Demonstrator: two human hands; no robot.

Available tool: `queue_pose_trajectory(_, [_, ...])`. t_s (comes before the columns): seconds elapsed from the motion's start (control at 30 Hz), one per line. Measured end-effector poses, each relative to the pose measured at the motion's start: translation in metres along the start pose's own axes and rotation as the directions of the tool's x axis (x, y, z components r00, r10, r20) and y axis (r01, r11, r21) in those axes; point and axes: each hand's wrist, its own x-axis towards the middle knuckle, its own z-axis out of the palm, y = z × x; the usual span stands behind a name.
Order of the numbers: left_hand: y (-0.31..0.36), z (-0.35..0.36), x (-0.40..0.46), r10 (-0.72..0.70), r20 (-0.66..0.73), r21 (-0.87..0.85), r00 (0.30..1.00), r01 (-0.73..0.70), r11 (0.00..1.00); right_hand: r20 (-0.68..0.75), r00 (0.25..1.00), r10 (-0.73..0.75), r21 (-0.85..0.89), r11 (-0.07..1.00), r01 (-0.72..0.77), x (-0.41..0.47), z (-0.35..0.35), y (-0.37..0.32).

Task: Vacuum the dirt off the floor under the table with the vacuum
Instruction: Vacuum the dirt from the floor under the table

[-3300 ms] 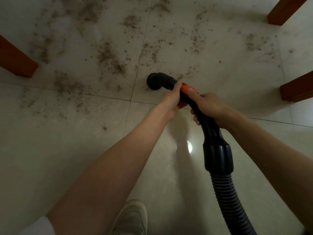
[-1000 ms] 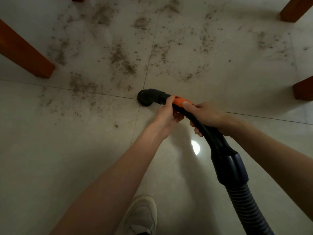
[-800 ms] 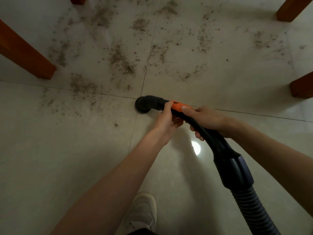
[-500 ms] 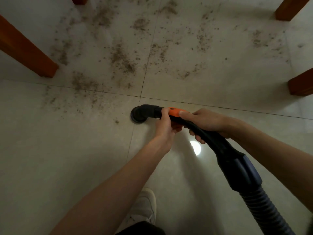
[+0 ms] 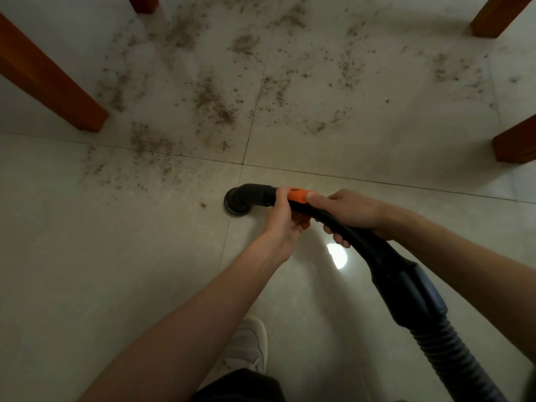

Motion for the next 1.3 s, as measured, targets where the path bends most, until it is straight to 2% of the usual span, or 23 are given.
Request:
queue_pose_trajectory(0.4, [-0.001,0.015,0.001,-0.049,0.018,0.06,0.999,0.048,0.997,-0.166,0.986,-0.008,-0.032,0.999,0.002,-0.006,0.0,0.011])
queue_pose_trajectory(0.87, [-0.031,0.067,-0.012,-0.119,0.141,0.242,0.983,0.082,0.967,-0.31,0.948,0.063,-0.051,0.995,-0.083,-0.035,-0.026,0.05])
queue_pose_trajectory(1.1, [-0.015,0.076,-0.008,-0.214,0.138,0.142,0.967,0.194,0.971,-0.388,0.921,0.012,-0.106,0.993,-0.058,-0.029,-0.028,0.049])
queue_pose_trajectory(1.3, [0.009,0.052,-0.002,-0.208,0.125,0.131,0.97,0.191,0.973,-0.383,0.922,-0.053,-0.212,0.977,-0.032,-0.011,-0.012,0.029])
